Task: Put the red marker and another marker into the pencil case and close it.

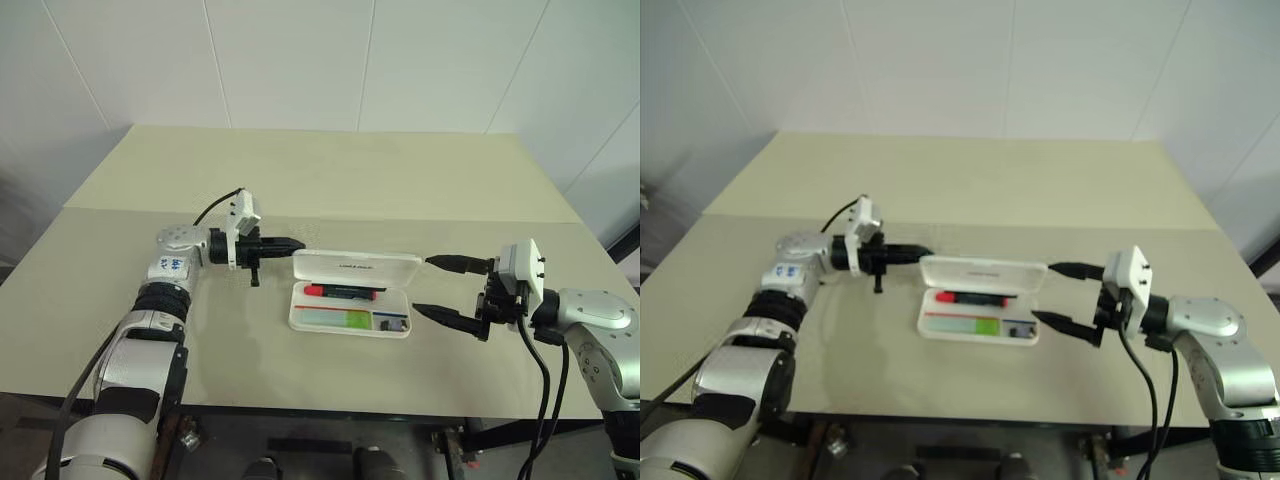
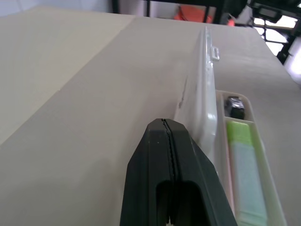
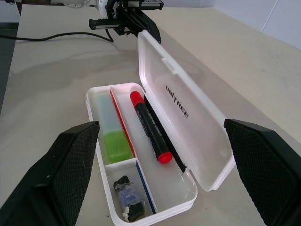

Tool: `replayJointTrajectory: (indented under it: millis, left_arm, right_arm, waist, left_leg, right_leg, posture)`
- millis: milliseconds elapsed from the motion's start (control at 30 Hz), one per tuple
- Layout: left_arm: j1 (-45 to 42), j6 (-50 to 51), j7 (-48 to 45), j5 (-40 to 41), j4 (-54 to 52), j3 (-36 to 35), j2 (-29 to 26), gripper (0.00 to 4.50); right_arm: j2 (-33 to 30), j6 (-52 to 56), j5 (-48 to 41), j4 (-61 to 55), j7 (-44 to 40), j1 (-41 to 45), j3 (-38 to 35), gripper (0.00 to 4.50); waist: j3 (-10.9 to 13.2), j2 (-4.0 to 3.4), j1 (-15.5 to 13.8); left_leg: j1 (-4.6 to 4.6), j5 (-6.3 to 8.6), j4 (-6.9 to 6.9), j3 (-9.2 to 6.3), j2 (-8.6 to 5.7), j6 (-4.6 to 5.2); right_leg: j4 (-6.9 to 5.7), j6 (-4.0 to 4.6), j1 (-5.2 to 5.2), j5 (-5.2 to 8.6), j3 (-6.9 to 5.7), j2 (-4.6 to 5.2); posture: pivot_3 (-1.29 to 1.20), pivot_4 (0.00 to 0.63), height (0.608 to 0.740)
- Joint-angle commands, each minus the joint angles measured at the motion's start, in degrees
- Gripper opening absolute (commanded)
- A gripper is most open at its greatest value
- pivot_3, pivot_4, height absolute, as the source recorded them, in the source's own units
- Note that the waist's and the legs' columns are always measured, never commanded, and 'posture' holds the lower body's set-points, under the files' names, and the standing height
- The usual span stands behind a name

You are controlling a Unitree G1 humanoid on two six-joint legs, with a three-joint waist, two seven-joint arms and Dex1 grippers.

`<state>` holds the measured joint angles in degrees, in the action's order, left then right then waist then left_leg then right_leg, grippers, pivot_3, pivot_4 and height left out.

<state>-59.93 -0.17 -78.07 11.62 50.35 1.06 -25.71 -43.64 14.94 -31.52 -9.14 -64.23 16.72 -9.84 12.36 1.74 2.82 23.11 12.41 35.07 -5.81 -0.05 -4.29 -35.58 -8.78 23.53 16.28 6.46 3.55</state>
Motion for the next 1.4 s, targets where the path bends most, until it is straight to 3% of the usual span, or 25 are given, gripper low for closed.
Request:
replayJointTrajectory:
  millis: [33, 300, 667, 967, 1267, 1400]
  left_arm:
    - [1.8, 2.0, -2.6, -1.5, -7.3, 3.0, -0.9, 0.01]
    - [4.4, 6.8, -2.3, -3.9, -15.4, 8.7, 0.1, 0.01]
    - [9.3, 16.0, -0.2, -8.9, -26.2, 17.5, 0.9, 0.01]
    - [11.9, 21.8, 3.6, -9.2, -31.9, 19.0, 0.4, 0.01]
    - [10.9, 24.8, 5.3, 2.3, -32.5, 7.7, 2.8, 0.01]
    - [12.3, 21.4, 2.3, 7.3, -32.3, 1.7, 0.0, 0.01]
  right_arm:
    - [-1.0, 0.5, -1.9, -2.7, 0.0, -0.3, -2.5, 4.5]
    - [-3.5, 2.2, -2.9, -5.5, 0.6, -5.6, -6.8, 4.5]
    - [-1.7, 2.4, -3.1, -10.0, 4.5, -10.1, -8.3, 4.5]
    - [-0.3, 2.0, -2.9, -11.8, 6.5, -11.8, -7.8, 4.5]
    - [0.4, 1.4, -2.4, -10.8, 6.3, -10.3, -6.3, 4.5]
    - [0.4, 0.9, -2.4, -9.2, 5.0, -8.9, -5.5, 4.5]
  waist:
    - [0.0, 0.0, 0.1]
    - [0.0, 0.01, -0.3]
    - [0.0, 0.0, -0.3]
    - [0.0, 0.0, -0.6]
    - [0.0, 0.0, -0.8]
    - [0.0, 0.0, -0.7]
  left_leg:
    - [0.0, 0.0, 0.0, 0.0, 0.0, 0.0]
    - [0.0, 0.0, 0.02, -0.01, 0.0, 0.0]
    - [-0.01, 0.0, 0.02, 0.0, 0.0, 0.0]
    - [-0.07, -0.01, 0.08, 0.0, 0.01, 0.01]
    - [-0.03, -0.02, 0.08, 0.0, 0.01, 0.02]
    - [-0.05, -0.01, 0.04, 0.0, 0.03, 0.02]
  right_leg:
    - [0.0, 0.0, 0.0, 0.0, 0.0, 0.0]
    - [-0.01, 0.0, -0.01, 0.0, 0.0, 0.0]
    - [0.01, 0.04, -0.02, 0.03, 0.02, 0.0]
    - [0.01, 0.18, -0.08, 0.1, 0.02, -0.01]
    - [0.01, 0.17, -0.05, 0.1, 0.03, -0.01]
    - [0.0, 0.09, -0.04, 0.06, 0.02, -0.02]
  posture:
    - [0.0, 0.15, 0.74]
    - [0.0, 0.15, 0.74]
    - [0.0, 0.15, 0.74]
    - [0.0, 0.15, 0.74]
    - [0.0, 0.15, 0.74]
    - [0.0, 0.15, 0.74]
